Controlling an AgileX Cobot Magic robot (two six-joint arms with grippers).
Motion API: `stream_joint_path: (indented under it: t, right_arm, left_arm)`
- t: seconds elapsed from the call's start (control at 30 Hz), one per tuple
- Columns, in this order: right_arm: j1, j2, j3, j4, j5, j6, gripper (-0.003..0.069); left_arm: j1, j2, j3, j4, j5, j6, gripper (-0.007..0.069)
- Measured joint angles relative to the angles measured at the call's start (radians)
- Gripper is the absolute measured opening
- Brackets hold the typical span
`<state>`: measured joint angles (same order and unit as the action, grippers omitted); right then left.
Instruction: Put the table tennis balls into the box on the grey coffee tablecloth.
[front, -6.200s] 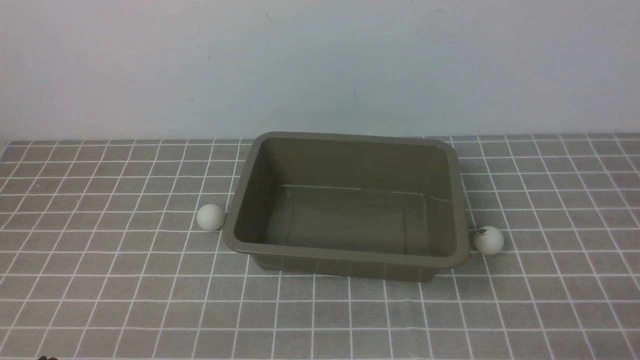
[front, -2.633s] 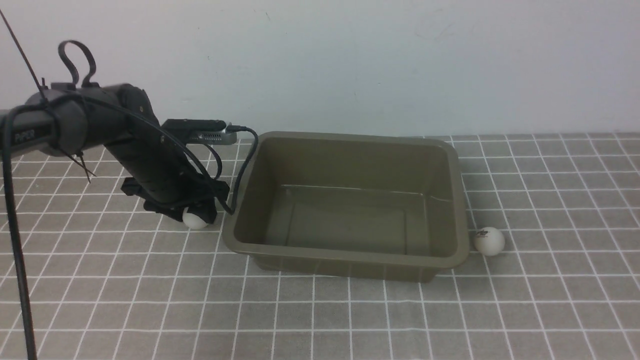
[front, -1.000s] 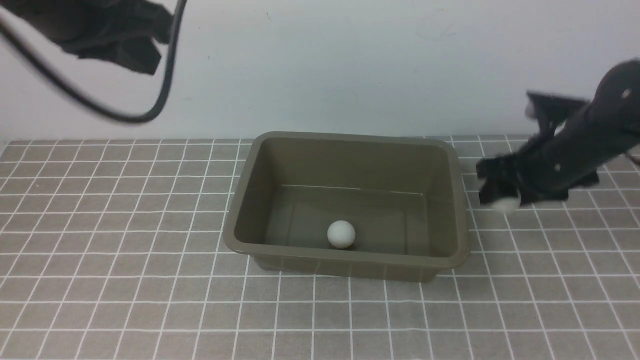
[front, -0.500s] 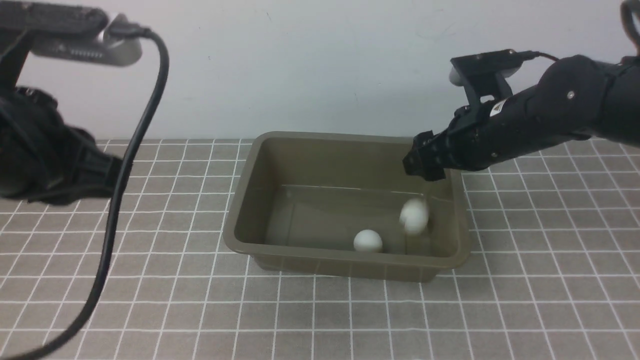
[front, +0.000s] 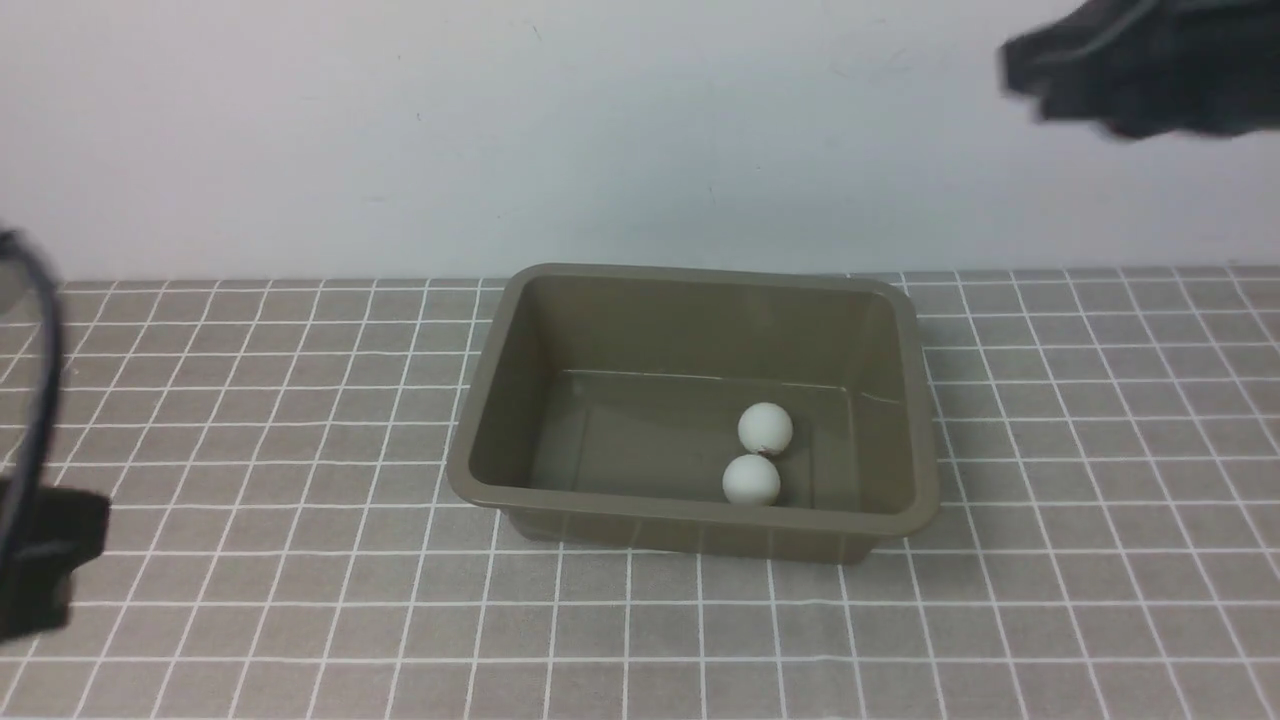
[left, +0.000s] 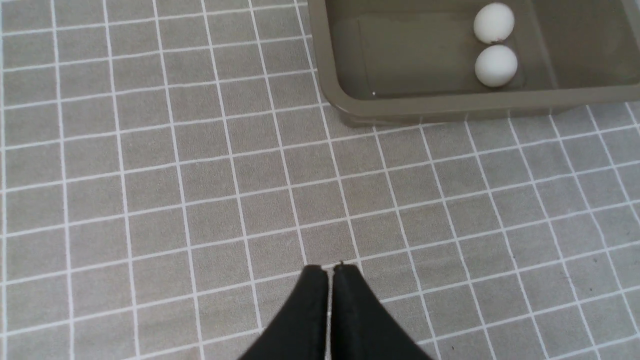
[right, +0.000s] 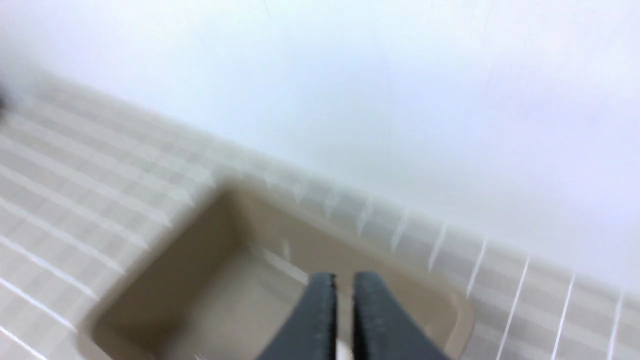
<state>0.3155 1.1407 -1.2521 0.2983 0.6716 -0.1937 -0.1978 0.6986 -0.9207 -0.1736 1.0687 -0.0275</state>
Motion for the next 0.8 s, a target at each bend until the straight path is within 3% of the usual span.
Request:
stream_joint_path:
  t: [0.27, 0.37, 0.53, 0.8]
  right_arm:
    - [0.0, -0.457, 0.377, 0.004, -0.175, 0.03, -0.0014]
    - [0.0, -0.689, 0.632, 0.011, -0.354, 0.041, -0.0015]
    - [0.0, -0.912, 0.867, 0.02, -0.566, 0.045, -0.0015]
    - [0.0, -1.051, 0.973, 0.025, -0.721, 0.044, -0.0015]
  left_arm:
    - [0.0, -0.235, 0.096, 0.004, -0.03, 0.001, -0.0005]
    - [0.0, -0.307, 0.115, 0.005, -0.031, 0.001, -0.0005]
    - [0.0, -0.399, 0.158, 0.005, -0.041, 0.006, -0.0005]
    - [0.0, -0.578, 0.261, 0.038, -0.094, 0.009, -0.0005]
